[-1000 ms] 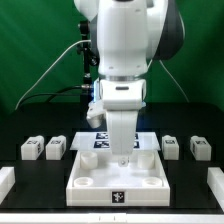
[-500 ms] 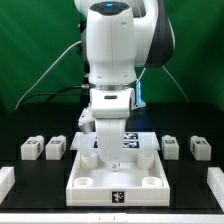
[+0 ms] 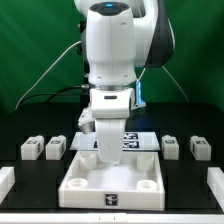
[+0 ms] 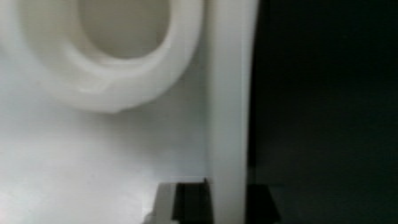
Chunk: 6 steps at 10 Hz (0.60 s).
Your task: Assemble one leg
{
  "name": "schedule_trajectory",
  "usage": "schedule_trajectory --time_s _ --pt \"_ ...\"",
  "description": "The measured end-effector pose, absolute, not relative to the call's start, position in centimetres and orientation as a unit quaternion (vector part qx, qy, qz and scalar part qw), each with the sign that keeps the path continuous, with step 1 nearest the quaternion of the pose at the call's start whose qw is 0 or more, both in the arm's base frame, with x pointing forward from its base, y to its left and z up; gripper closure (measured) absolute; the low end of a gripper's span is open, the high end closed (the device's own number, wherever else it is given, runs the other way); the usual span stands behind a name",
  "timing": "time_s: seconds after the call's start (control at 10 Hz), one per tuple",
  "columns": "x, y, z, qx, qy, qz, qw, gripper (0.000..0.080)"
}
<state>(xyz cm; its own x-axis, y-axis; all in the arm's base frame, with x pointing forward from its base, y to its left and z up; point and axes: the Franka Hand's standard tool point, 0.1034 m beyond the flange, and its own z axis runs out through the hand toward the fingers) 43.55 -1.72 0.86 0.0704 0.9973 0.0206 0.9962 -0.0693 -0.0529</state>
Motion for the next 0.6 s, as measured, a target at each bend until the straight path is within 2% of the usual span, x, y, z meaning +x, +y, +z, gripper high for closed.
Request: schedule_trajectory --time_s 0.6 --pt "43.62 -1.73 0.89 -0.731 -0.682 0.009 0.025 0.0739"
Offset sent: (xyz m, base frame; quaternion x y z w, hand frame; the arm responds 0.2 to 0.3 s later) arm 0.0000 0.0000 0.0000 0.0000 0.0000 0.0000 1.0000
